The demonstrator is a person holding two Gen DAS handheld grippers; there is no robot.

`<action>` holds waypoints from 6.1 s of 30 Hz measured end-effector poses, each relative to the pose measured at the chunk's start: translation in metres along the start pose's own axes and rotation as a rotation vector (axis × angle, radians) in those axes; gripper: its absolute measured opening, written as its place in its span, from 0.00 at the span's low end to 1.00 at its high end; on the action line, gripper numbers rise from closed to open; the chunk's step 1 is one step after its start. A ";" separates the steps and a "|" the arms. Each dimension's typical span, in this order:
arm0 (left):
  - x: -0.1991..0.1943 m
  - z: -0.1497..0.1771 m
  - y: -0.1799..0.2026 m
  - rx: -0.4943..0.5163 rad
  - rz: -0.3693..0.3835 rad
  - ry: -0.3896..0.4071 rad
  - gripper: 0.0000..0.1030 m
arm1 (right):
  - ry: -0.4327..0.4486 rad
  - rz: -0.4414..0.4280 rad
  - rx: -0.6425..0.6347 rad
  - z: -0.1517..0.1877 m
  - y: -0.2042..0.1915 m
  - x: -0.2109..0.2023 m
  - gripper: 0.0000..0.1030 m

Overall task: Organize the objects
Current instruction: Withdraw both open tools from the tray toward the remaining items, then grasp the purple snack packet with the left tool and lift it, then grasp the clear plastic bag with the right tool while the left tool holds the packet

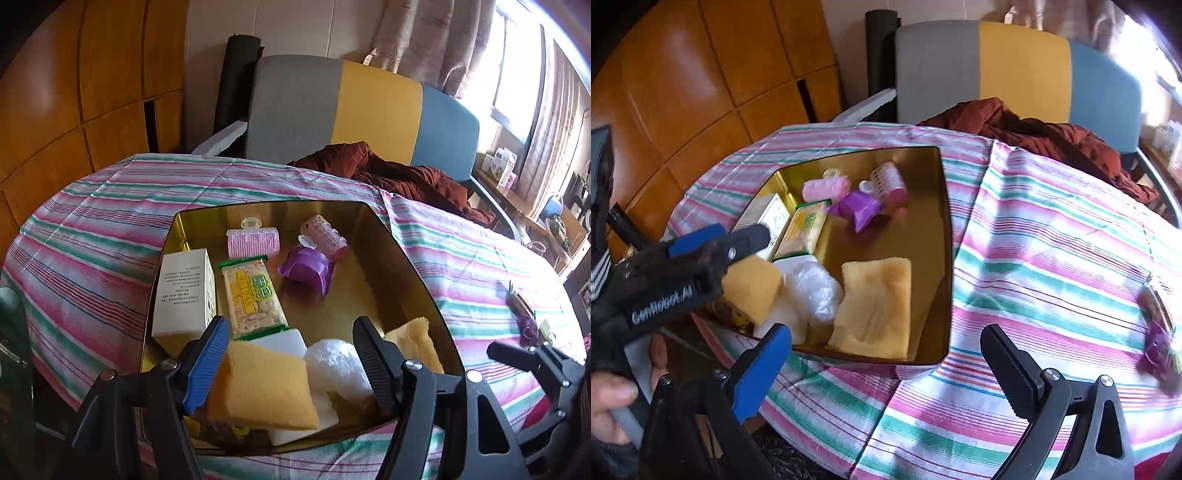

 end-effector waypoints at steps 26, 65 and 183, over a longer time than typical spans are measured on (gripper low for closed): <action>-0.014 0.020 0.047 0.116 0.036 -0.006 0.68 | 0.024 0.107 0.112 0.007 0.068 -0.017 1.00; 0.026 0.085 0.237 0.426 0.305 -0.250 0.67 | 0.238 0.328 1.104 0.136 0.399 -0.131 1.00; 0.106 0.127 0.351 0.475 0.483 -0.213 0.38 | -0.093 0.592 1.067 0.172 0.421 -0.103 0.56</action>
Point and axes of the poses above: each gripper's, at about its wrist camera, not at the fingertips, and x roughly the way its jaws point, y to its right, z to its underside, the point moved 9 cm from there along x, roughly the way its jaws point, and after that the axes turned 7 degrees about -x, right-handed, at the moved point
